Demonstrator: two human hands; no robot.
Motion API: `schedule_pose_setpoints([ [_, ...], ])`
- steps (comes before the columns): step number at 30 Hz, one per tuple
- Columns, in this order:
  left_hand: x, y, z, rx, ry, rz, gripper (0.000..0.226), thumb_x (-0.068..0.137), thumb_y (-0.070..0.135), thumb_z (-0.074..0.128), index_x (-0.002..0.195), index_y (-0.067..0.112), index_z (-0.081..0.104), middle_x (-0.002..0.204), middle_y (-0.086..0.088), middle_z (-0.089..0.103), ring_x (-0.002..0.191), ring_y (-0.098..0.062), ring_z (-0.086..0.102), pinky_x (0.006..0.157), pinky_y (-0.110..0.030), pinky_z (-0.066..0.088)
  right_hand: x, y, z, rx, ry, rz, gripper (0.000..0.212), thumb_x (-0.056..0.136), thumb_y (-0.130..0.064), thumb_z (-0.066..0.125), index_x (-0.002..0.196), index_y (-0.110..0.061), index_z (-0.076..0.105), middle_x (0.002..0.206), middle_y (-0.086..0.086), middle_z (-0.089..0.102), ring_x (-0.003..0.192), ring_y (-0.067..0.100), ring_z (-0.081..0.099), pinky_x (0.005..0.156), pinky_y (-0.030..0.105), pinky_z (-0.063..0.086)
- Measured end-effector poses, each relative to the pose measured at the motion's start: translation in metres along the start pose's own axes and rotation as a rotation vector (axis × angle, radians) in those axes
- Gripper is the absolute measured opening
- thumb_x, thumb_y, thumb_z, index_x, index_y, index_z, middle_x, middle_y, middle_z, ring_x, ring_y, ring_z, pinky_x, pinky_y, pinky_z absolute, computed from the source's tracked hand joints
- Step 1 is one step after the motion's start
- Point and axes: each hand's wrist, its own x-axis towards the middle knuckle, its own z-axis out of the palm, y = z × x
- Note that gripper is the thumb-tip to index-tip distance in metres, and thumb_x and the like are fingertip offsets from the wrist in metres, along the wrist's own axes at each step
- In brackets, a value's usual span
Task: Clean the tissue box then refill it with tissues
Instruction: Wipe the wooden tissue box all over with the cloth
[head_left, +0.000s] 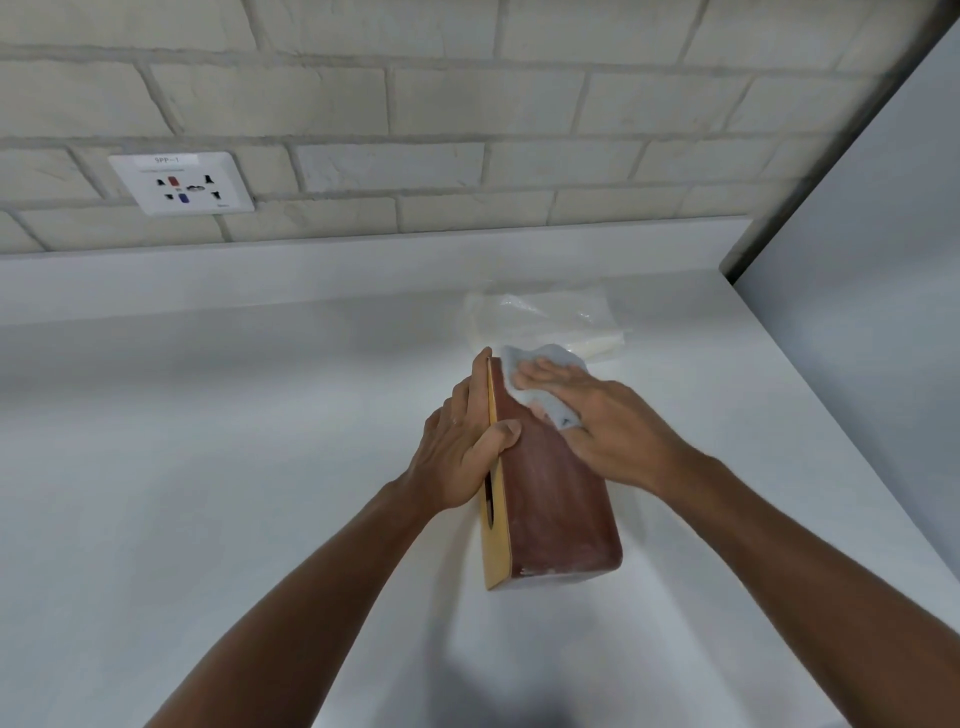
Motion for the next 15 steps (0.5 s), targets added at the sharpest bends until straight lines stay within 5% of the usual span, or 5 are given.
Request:
schedule_pose_setpoints([
  [4,-0.001,0.002,-0.001,0.018,-0.011,-0.015,0.097,0.083,0.065,0.023,0.168,0.027,-0.004,0.16,-0.005,0.037,0.14,-0.021,0.04,0.117,-0.049,0.033,0.029,-0.011,-0.004,-0.073,0.091,0.096,0.042,0.1,-0.016,0.047,0.139,-0.029,0.05,0.137,-0.003,0.055,0.12,0.019,0.055,0.097,0.03,0.044],
  [8,0.003,-0.001,-0.001,0.052,0.002,0.009,0.097,0.081,0.059,0.025,0.168,0.027,-0.004,0.145,-0.005,0.048,0.124,-0.022,0.048,0.107,-0.048,0.041,0.028,-0.015,0.002,-0.007,0.105,0.05,0.039,0.101,-0.024,0.047,0.14,-0.033,0.05,0.131,-0.009,0.059,0.119,0.011,0.052,0.096,0.024,0.042],
  [12,0.002,-0.001,-0.001,0.059,0.001,-0.028,0.1,0.08,0.058,0.024,0.168,0.023,-0.009,0.128,-0.009,0.049,0.105,-0.022,0.047,0.097,-0.04,0.038,0.017,0.016,-0.014,0.101,0.073,0.288,0.037,0.103,-0.05,0.034,0.123,-0.041,0.062,0.103,-0.009,0.069,0.1,0.011,0.064,0.078,0.02,0.044],
  [15,0.003,-0.002,0.001,0.058,0.001,-0.015,0.101,0.079,0.06,0.022,0.167,0.022,-0.01,0.132,-0.013,0.049,0.105,-0.019,0.046,0.094,-0.036,0.034,0.021,0.01,-0.008,0.038,0.075,0.263,0.036,0.104,-0.042,0.037,0.134,-0.035,0.056,0.128,-0.007,0.064,0.12,0.014,0.057,0.093,0.021,0.039],
])
